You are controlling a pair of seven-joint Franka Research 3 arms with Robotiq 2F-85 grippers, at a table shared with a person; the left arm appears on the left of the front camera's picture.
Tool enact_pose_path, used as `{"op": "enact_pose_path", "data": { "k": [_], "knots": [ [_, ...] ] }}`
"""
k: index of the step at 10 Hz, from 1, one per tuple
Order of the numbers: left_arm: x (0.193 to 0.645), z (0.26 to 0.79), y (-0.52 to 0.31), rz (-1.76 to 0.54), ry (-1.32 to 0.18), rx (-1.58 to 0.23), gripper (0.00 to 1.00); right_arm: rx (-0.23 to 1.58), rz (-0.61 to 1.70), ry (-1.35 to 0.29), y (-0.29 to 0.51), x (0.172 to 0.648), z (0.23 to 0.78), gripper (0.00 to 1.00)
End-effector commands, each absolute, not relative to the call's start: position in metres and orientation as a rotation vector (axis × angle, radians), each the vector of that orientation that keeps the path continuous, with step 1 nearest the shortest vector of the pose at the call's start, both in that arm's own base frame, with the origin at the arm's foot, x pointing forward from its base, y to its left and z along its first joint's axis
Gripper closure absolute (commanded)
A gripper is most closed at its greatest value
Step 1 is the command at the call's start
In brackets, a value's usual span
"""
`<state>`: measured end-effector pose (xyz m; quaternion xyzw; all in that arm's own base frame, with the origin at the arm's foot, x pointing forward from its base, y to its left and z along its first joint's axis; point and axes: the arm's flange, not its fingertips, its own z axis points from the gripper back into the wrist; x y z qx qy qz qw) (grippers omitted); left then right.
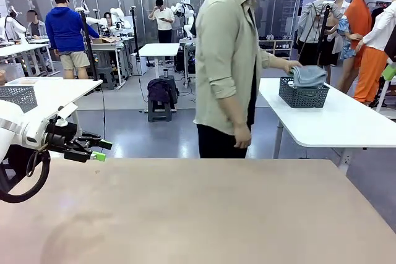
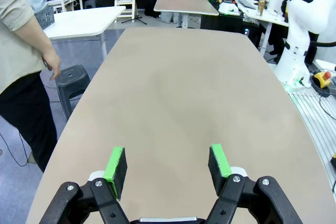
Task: Fold the towels and place them in the basket.
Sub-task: Stack the folded Towel with hook on the right side of the table.
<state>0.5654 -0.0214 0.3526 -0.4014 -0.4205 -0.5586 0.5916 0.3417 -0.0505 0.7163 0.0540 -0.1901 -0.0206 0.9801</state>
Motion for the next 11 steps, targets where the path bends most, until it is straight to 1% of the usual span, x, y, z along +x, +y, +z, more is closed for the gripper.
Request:
{"op": "enact_pose_path", "data": {
  "k": [1, 11],
  "knots": [
    [0.5647, 0.3544, -0.0216, -1.301, -0.982, -0.934, 0.20, 0.105, -0.044, -0.386, -0.0506, 0.3431, 0.7176, 0.34],
    [0.5647, 0.3544, -0.0216, -1.301, -0.982, -0.934, 0.20, 0.105, -0.044, -0.386, -0.0506, 0.3431, 0.7176, 0.34]
  ]
}}
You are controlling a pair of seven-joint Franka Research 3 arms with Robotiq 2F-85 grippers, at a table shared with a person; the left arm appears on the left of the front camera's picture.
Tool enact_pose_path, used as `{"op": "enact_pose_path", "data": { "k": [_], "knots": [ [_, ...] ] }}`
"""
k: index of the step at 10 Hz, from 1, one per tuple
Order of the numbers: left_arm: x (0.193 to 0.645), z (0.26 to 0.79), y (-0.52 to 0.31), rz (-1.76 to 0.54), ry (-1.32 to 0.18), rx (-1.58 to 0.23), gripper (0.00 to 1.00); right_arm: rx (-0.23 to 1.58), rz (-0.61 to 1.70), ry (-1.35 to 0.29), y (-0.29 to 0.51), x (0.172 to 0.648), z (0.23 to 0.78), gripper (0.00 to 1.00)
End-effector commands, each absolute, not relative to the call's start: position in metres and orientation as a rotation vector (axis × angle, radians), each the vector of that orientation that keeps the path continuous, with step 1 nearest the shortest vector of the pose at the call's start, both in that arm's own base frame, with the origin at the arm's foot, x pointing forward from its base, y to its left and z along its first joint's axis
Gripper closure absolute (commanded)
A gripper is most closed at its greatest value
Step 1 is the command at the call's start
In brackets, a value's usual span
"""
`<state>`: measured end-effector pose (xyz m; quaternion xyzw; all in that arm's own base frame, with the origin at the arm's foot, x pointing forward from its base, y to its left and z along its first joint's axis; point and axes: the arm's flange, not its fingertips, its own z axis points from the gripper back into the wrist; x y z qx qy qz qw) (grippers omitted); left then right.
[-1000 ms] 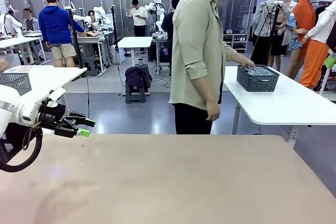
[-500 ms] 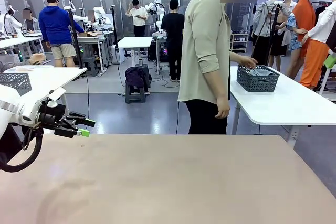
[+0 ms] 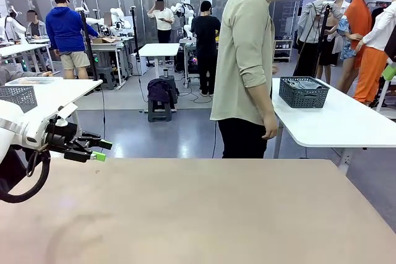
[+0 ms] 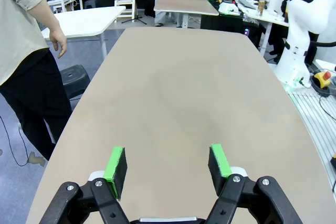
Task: Fold the towels and place them in the basket.
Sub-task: Stack the folded Towel with hook on the right side of the table.
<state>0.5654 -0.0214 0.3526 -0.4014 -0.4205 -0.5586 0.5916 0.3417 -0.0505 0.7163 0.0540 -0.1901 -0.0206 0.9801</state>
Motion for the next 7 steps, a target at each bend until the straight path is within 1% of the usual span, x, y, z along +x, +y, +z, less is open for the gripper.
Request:
{"op": "enact_pose_path", "data": {
  "k": [1, 7],
  "knots": [
    [0.5647, 0.3544, -0.0216, -1.301, -0.982, -0.934, 0.20, 0.105, -0.044, -0.386, -0.0506, 0.3431, 0.7176, 0.34],
    [0.5647, 0.3544, -0.0216, -1.301, -0.982, -0.934, 0.20, 0.105, -0.044, -0.386, -0.0506, 0.3431, 0.7176, 0.34]
  ]
}}
